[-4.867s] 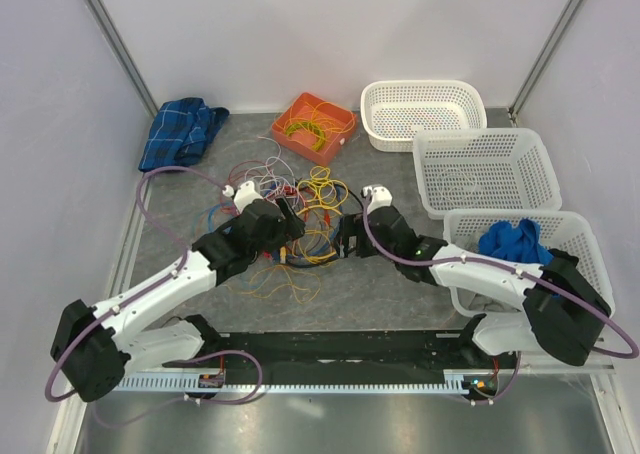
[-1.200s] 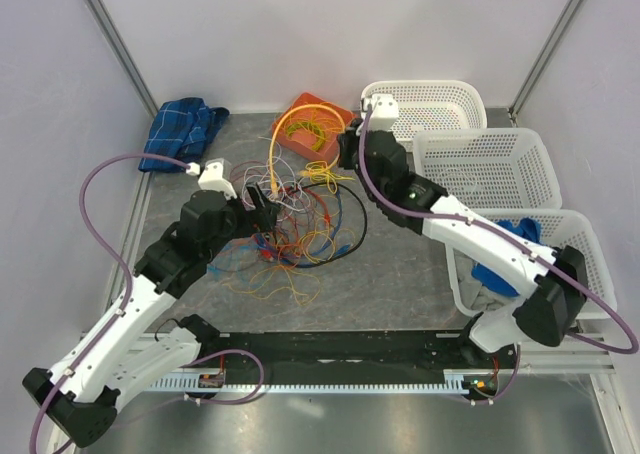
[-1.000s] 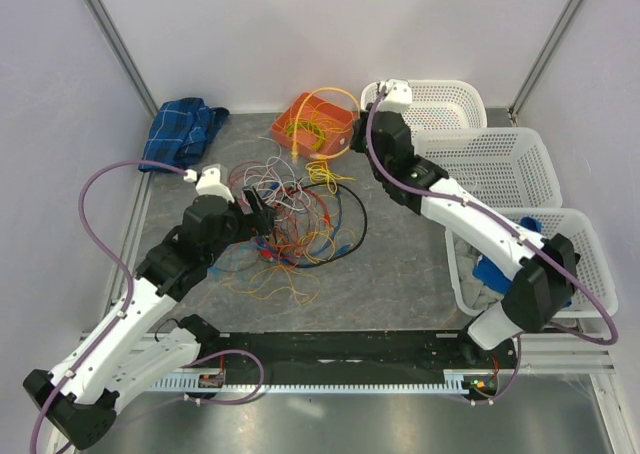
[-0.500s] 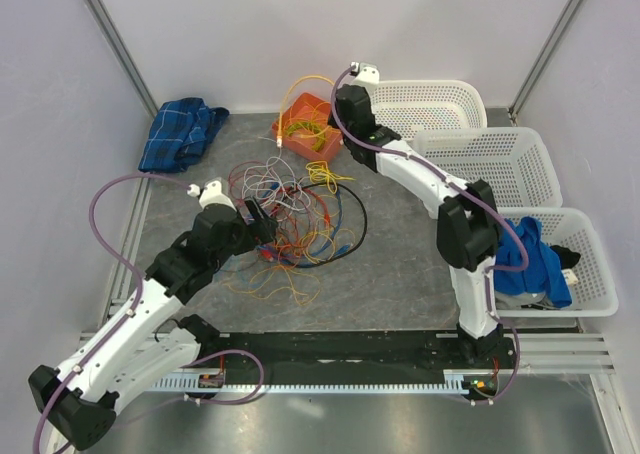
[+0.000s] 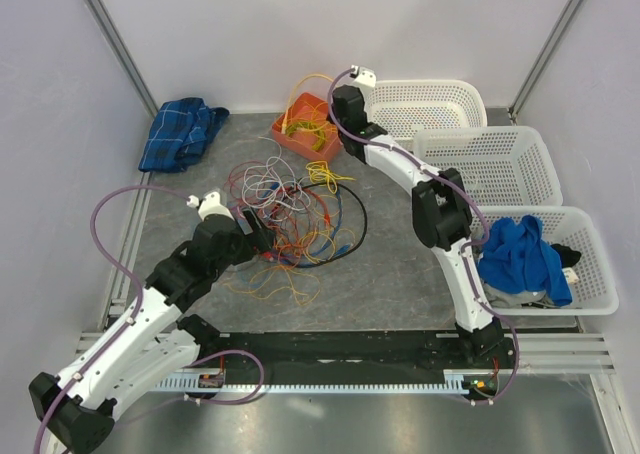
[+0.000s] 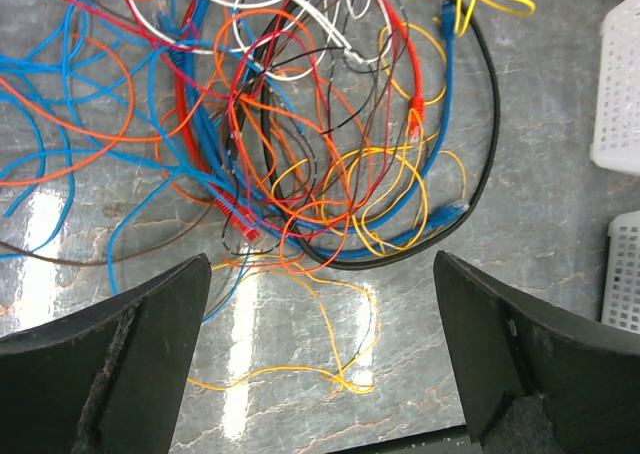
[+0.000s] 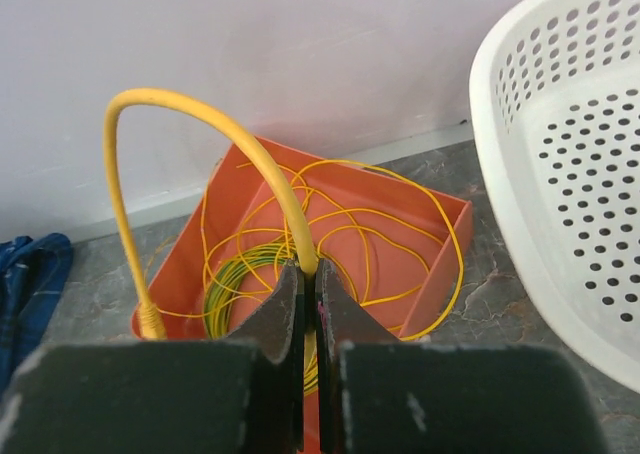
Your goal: Untangle the cables
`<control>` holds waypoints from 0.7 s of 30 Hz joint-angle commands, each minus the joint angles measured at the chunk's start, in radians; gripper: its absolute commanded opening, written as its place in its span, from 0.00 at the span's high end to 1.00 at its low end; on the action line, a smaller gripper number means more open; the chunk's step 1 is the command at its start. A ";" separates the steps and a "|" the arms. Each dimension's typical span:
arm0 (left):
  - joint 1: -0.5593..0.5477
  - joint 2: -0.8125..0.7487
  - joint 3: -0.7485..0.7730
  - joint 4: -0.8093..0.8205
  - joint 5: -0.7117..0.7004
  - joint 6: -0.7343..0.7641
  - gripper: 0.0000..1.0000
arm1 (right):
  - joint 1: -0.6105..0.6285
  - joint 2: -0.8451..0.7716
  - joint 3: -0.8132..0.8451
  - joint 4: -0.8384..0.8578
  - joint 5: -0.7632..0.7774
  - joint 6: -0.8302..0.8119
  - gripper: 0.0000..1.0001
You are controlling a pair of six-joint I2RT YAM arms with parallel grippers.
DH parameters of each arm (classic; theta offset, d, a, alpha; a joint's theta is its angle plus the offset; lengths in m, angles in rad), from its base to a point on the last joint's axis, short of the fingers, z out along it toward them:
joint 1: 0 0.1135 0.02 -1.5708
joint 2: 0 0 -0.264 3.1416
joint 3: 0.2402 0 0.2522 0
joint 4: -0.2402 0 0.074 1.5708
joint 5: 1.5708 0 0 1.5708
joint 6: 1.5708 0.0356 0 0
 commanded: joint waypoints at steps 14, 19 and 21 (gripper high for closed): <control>-0.003 -0.019 0.014 -0.012 -0.004 -0.043 0.00 | 0.024 -0.166 -0.198 0.183 0.008 -0.026 0.13; -0.004 -0.047 0.014 -0.019 -0.002 -0.053 0.00 | 0.078 -0.347 -0.405 0.242 0.011 -0.062 0.12; -0.003 -0.059 0.014 -0.020 -0.002 -0.058 0.00 | 0.111 -0.445 -0.529 0.260 0.005 -0.089 0.12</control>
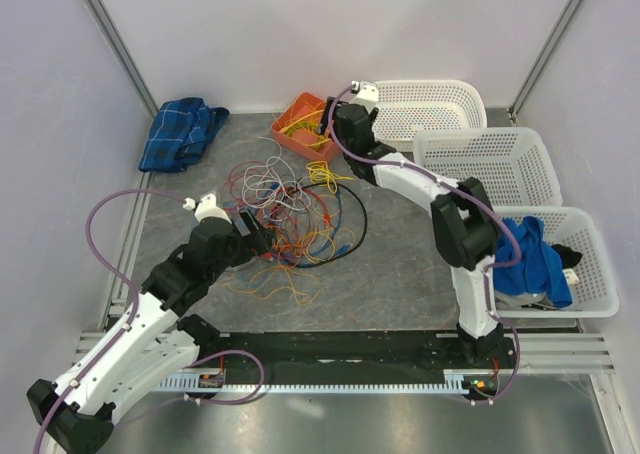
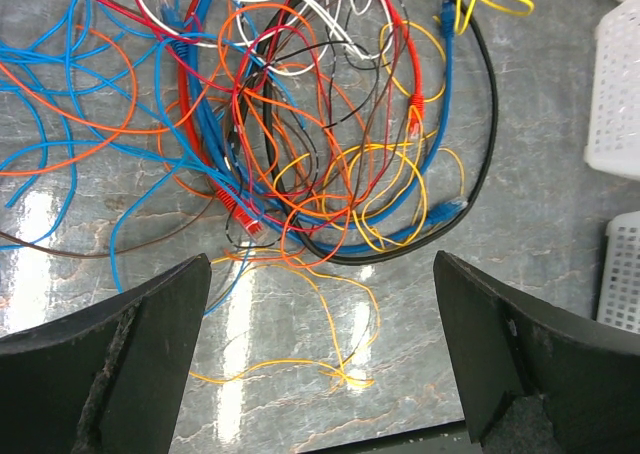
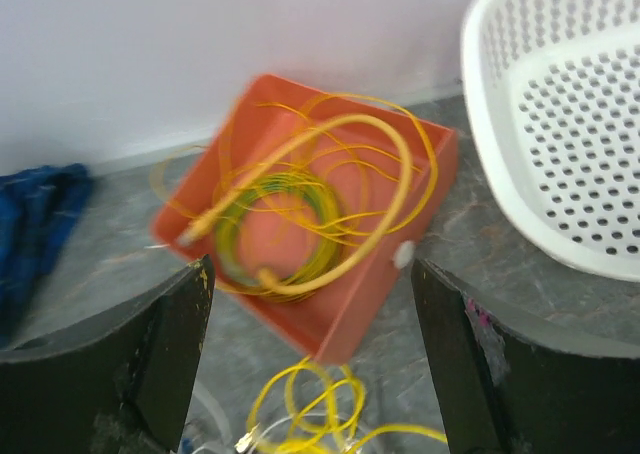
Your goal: Untangle the cables
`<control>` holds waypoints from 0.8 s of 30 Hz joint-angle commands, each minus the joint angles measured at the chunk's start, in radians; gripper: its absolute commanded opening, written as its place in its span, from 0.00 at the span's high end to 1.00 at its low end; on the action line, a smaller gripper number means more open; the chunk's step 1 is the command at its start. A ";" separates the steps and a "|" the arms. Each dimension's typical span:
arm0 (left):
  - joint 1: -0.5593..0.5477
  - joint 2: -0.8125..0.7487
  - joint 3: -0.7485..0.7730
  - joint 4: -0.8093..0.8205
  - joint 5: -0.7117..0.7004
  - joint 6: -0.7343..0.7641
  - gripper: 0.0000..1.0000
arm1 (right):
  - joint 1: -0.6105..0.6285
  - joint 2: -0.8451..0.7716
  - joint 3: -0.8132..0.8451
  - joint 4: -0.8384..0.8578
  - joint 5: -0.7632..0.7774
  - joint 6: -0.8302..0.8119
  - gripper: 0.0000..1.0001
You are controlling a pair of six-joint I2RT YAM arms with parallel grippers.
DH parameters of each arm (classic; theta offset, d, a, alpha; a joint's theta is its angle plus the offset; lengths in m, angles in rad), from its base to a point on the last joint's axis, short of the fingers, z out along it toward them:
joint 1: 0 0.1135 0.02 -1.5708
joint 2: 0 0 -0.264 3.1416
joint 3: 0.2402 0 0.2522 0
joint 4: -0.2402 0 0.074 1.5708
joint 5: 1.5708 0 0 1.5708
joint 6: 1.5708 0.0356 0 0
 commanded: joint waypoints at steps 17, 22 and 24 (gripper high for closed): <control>-0.004 0.002 -0.033 0.076 0.113 -0.036 0.04 | 0.250 -0.555 -0.845 0.195 -0.128 -0.107 0.17; -0.004 0.000 -0.059 0.084 0.123 -0.050 0.05 | 0.343 -0.505 -0.875 0.251 -0.211 -0.090 0.16; -0.004 0.000 -0.063 0.085 0.127 -0.053 0.05 | 0.374 -0.482 -0.860 0.252 -0.226 -0.100 0.15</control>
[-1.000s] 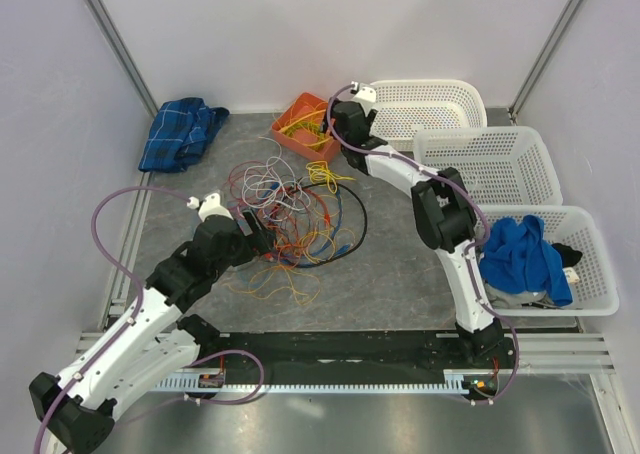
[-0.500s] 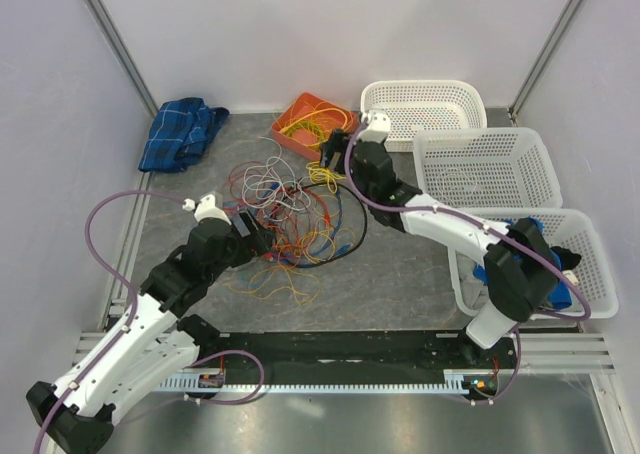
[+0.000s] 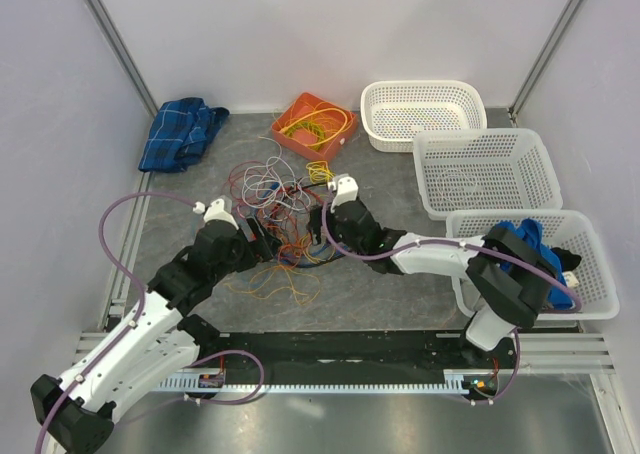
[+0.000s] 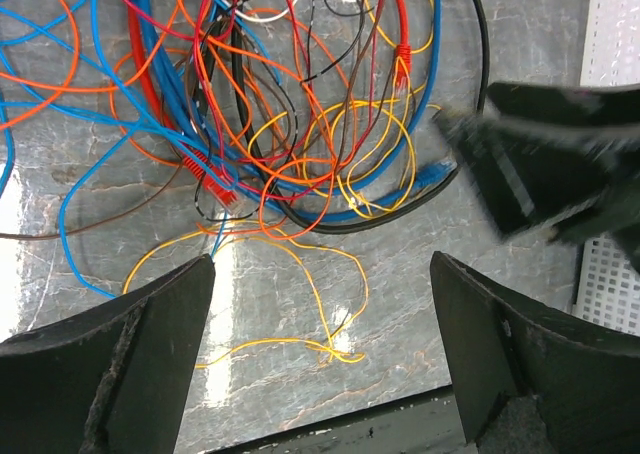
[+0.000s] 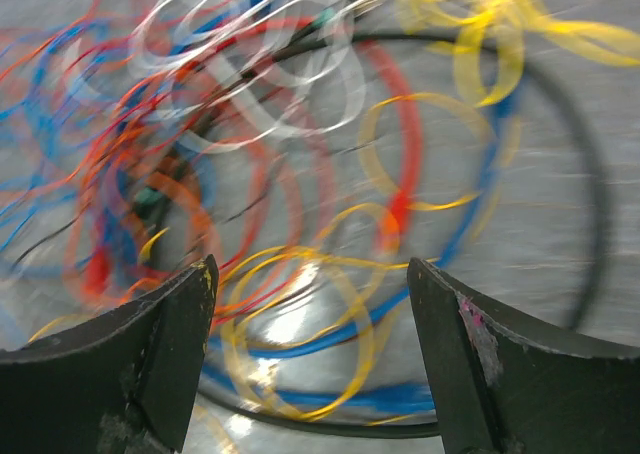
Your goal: Untangle the cables
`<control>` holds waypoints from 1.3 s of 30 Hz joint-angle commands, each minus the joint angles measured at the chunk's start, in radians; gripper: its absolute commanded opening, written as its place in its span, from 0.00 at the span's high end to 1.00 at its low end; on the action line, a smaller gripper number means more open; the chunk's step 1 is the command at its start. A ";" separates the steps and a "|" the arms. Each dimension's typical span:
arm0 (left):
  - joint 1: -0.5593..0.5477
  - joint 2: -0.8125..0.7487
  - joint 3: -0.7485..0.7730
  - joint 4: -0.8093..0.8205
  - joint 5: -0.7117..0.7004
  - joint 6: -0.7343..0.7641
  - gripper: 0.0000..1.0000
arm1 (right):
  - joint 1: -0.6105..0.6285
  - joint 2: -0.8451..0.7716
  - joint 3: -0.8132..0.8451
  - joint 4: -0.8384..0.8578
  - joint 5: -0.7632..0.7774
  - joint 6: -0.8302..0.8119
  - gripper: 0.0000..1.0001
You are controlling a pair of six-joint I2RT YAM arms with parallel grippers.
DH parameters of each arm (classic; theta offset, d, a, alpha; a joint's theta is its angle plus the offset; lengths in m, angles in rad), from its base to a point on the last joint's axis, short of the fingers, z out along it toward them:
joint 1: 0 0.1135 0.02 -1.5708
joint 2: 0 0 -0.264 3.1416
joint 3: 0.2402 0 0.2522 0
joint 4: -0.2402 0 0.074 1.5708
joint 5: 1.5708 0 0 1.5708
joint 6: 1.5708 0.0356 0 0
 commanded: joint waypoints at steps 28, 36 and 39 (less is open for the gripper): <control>-0.004 -0.065 -0.035 0.047 0.008 -0.027 0.06 | 0.122 0.115 0.162 0.031 -0.061 0.002 1.00; -0.003 -0.089 0.046 0.048 -0.056 0.057 0.07 | 0.126 -0.286 0.162 -0.128 -0.049 -0.075 1.00; -0.004 -0.085 0.070 0.056 -0.079 0.079 0.07 | 0.128 -0.387 0.183 -0.204 -0.046 -0.092 1.00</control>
